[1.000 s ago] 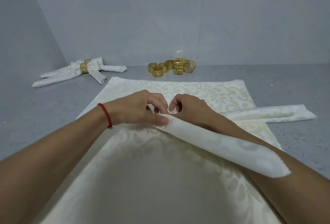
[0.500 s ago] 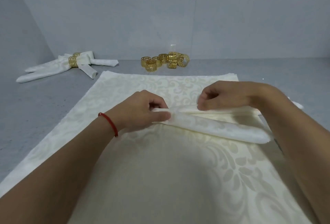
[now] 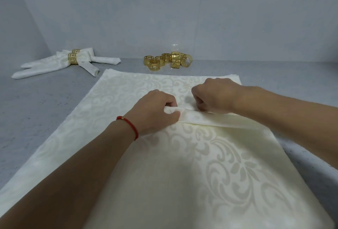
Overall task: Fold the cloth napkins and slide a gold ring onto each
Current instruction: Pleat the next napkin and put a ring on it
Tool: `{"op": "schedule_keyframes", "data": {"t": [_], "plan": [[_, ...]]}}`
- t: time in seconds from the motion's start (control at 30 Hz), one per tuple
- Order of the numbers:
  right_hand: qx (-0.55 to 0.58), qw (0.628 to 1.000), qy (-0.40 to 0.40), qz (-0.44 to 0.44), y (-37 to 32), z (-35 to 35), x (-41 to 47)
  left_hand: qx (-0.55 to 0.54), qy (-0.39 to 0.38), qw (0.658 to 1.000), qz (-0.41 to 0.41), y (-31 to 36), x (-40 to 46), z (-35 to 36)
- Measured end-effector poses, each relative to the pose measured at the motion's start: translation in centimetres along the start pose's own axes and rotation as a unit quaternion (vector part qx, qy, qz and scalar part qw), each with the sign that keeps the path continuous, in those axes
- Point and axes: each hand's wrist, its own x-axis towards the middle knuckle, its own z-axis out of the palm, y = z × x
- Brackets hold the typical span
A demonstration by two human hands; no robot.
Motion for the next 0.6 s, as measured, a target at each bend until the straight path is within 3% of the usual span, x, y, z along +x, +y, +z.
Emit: {"op": "schedule_keyframes", "data": {"t": [0.1, 0.17, 0.23, 0.47, 0.6], "plan": [[0.113, 0.990, -0.086, -0.012, 0.6, -1.7, -0.3, -0.007, -0.004, 1.000, 0.000, -0.1, 0.1, 0.0], [0.277, 0.941, -0.194, -0.014, 2.1, -3.3, -0.1, -0.026, -0.009, 1.000, -0.010, -0.2, 0.2, -0.2], [0.329, 0.908, -0.256, -0.043, 3.3, -4.5, -0.2, -0.043, -0.022, 0.999, -0.016, -0.2, 0.1, -0.4], [0.266, 0.945, -0.174, -0.075, 3.8, -1.3, 1.7, -0.089, -0.094, 0.991, -0.033, -0.5, 0.9, -1.8], [0.314, 0.934, -0.160, -0.066, 4.0, 0.2, 2.0, -0.115, -0.140, 0.981, -0.069, -0.7, 1.5, -2.6]]}}
